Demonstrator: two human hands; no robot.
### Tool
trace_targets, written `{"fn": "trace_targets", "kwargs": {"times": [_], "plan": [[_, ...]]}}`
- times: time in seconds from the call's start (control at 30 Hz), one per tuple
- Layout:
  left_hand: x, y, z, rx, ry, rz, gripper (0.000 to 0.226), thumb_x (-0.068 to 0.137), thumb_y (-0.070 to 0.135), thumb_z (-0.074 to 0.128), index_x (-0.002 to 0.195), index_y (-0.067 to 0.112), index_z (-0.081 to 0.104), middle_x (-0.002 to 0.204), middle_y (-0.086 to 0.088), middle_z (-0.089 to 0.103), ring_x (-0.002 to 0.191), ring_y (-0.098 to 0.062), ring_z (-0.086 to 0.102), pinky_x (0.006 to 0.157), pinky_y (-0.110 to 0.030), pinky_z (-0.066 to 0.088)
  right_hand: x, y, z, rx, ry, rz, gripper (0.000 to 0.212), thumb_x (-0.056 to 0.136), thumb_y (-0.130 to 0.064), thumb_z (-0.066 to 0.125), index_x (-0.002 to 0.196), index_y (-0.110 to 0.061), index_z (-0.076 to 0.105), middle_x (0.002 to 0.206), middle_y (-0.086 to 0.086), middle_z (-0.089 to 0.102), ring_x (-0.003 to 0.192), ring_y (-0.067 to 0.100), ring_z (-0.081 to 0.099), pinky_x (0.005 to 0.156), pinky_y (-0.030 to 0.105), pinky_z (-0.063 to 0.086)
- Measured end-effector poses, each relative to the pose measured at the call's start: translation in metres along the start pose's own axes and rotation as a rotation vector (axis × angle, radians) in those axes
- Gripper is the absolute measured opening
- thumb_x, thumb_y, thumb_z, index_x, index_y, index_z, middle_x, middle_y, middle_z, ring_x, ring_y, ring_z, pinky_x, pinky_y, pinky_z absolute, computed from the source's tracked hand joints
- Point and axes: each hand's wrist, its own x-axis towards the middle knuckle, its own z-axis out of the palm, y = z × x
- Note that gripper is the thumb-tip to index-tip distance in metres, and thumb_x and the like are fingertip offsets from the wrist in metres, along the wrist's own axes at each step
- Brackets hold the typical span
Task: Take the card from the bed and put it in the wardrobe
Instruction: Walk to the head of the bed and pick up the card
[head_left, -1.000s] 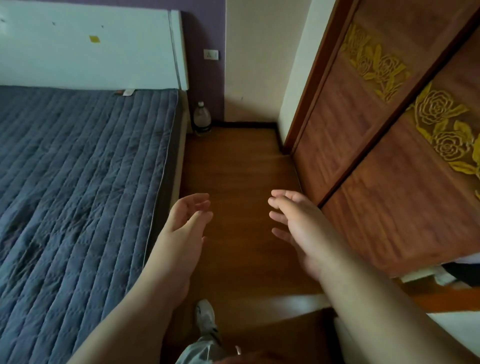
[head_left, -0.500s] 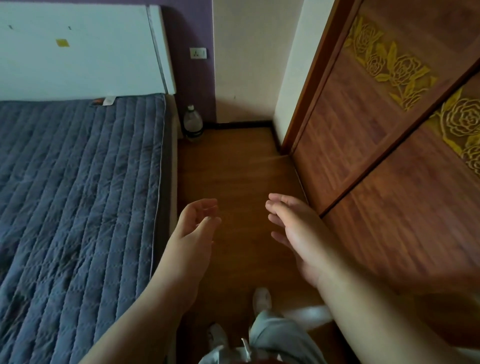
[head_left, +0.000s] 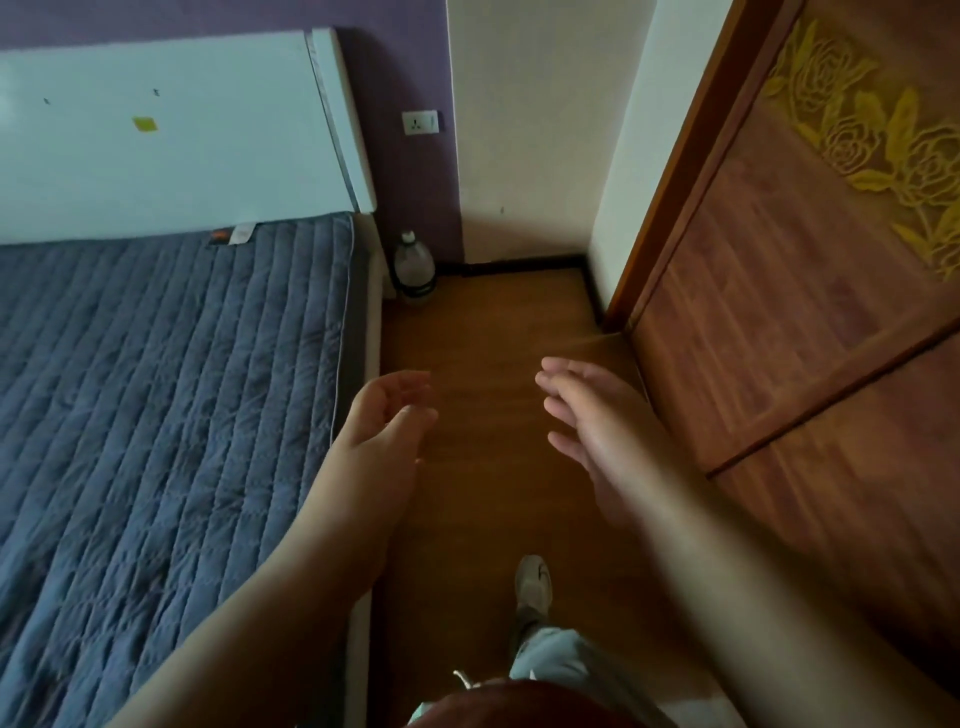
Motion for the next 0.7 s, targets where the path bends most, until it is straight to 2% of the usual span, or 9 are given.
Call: {"fn": "trace_targets", "kwargs": {"times": [0.1,0.2,0.27,0.4,0.53,0.7], "plan": [[0.041,0.023,0.025,0.025,0.019,0.026,0.028,0.099,0.023,0.058,0.121,0.040,0.063,0.120,0.018,0.066,0.079,-0.002,0.060,0.086,-0.041,0.050,0.050,-0.026,-0.007,0.005,-0.015,0.002,0.018,0.097,-0.030,0.064,0.114,-0.037,0.063,0.113,-0.019,0.061,0.107,0.001,0.058,0.086,0.028,0.051],[0.076,0.041,0.046,0.025,0.040,0.050,0.028,0.098,0.025,0.059,0.121,0.041,0.063,0.123,0.019,0.064,0.099,0.001,0.064,0.097,-0.041,0.052,0.093,-0.049,-0.016,-0.028,-0.022,-0.001,0.022,0.096,-0.033,0.066,0.117,-0.038,0.065,0.111,-0.022,0.060,0.103,0.000,0.058,0.095,0.033,0.054],[0.096,0.051,0.056,0.009,0.048,0.052,0.028,0.098,0.026,0.058,0.121,0.041,0.063,0.124,0.019,0.065,0.106,0.001,0.063,0.099,-0.043,0.051,0.118,-0.064,-0.020,-0.046,-0.020,-0.005,0.025,0.096,-0.032,0.065,0.121,-0.034,0.065,0.111,-0.021,0.060,0.104,0.000,0.059,0.097,0.036,0.055],[0.131,0.062,0.066,-0.013,0.061,0.035,0.029,0.098,0.026,0.057,0.123,0.041,0.061,0.122,0.019,0.065,0.098,0.003,0.066,0.095,-0.040,0.053,0.153,-0.088,-0.021,-0.068,-0.013,0.003,0.029,0.096,-0.029,0.065,0.125,-0.030,0.066,0.113,-0.015,0.065,0.107,0.005,0.061,0.096,0.037,0.055],[0.167,0.073,0.070,-0.046,0.080,0.018,0.030,0.099,0.023,0.057,0.124,0.038,0.061,0.125,0.016,0.064,0.102,0.000,0.064,0.094,-0.039,0.052,0.187,-0.104,-0.011,-0.083,-0.045,0.018,0.029,0.098,-0.027,0.063,0.126,-0.028,0.064,0.116,-0.014,0.063,0.107,0.001,0.058,0.097,0.036,0.054],[0.225,0.087,0.062,-0.081,0.092,-0.006,0.029,0.098,0.022,0.058,0.121,0.039,0.062,0.124,0.016,0.064,0.112,-0.001,0.060,0.101,-0.046,0.050,0.235,-0.119,0.016,-0.115,-0.033,0.042,0.027,0.098,-0.028,0.063,0.124,-0.030,0.065,0.116,-0.015,0.063,0.109,0.004,0.059,0.099,0.038,0.054]]}}
